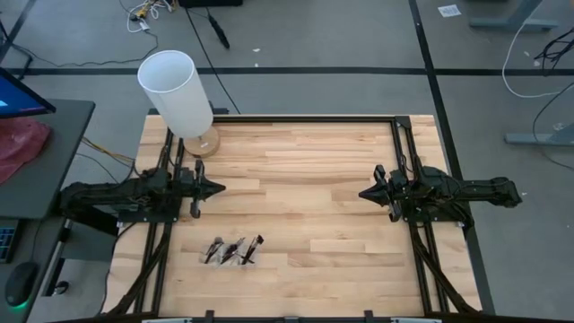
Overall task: Put items in baskets/containers
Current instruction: Return to Home Position
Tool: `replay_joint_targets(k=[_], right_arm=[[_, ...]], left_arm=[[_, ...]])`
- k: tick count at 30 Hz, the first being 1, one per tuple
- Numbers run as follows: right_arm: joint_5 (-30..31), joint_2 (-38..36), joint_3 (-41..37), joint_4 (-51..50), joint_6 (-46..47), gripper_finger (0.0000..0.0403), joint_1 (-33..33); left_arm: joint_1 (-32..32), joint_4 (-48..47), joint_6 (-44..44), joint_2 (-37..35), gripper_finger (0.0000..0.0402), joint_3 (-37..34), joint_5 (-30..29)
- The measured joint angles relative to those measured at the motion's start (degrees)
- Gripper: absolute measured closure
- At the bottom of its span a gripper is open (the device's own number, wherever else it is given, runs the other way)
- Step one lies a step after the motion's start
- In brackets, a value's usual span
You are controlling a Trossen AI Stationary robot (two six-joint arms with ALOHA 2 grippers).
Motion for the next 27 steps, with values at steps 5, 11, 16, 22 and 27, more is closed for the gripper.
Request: replay_joint_targets(k=[5, 11, 16, 22, 27], right_arm=[[0.0, 0.0, 0.0, -0.1, 0.0, 0.0392, 0.0], [0.0, 0.0, 0.0, 0.0, 0.0, 0.0392, 0.0], [0.0, 0.0, 0.0, 0.0, 0.0, 0.0392, 0.0], [0.0, 0.0, 0.0, 0.0, 0.0, 0.0392, 0.0], [0.0, 0.0, 0.0, 0.0, 0.0, 0.0392, 0.0]], left_arm=[[0.0, 0.2, -1.6, 0.5, 0.0397, 0.0, 0.0], [0.0, 0.2, -1.7, 0.5, 0.0397, 0.0, 0.1], [0.0, 0.7, -1.7, 0.5, 0.0397, -0.1, 0.1], [-0.2, 0.0, -1.7, -2.5, 0.0397, 0.0, 0.7], [-2.1, 0.1, 1.7, -2.8, 0.0397, -0.1, 1.1]])
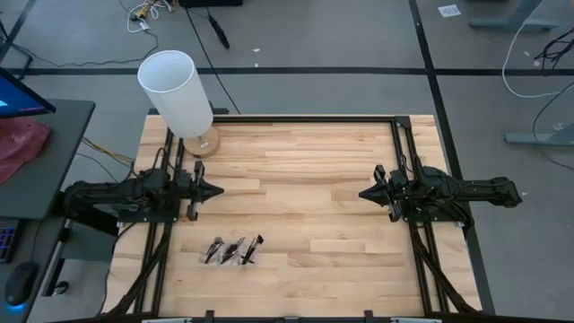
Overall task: Put items in baskets/containers
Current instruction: Return to Home Position
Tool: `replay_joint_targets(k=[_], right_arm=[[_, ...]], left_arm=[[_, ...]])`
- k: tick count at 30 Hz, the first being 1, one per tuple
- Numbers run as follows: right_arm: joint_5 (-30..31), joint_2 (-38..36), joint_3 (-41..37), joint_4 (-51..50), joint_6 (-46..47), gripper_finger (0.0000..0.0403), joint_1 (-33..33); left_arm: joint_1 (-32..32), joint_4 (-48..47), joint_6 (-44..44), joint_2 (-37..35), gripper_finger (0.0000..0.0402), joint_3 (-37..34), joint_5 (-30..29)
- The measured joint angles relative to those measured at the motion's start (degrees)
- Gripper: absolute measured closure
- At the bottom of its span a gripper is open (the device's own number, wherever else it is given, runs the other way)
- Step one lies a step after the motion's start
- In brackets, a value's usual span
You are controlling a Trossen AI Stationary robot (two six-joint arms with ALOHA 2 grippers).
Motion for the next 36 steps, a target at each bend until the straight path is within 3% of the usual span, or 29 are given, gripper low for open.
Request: replay_joint_targets(k=[7, 20, 36], right_arm=[[0.0, 0.0, 0.0, 0.0, 0.0, 0.0392, 0.0], [0.0, 0.0, 0.0, 0.0, 0.0, 0.0392, 0.0], [0.0, 0.0, 0.0, 0.0, 0.0, 0.0392, 0.0]], left_arm=[[-2.8, -0.2, 1.8, 0.0, 0.0397, 0.0, 0.0], [0.4, 1.0, -6.1, 0.4, 0.0396, -0.2, 0.1], [0.5, 1.8, -6.1, 0.4, 0.0396, -0.2, 0.2]])
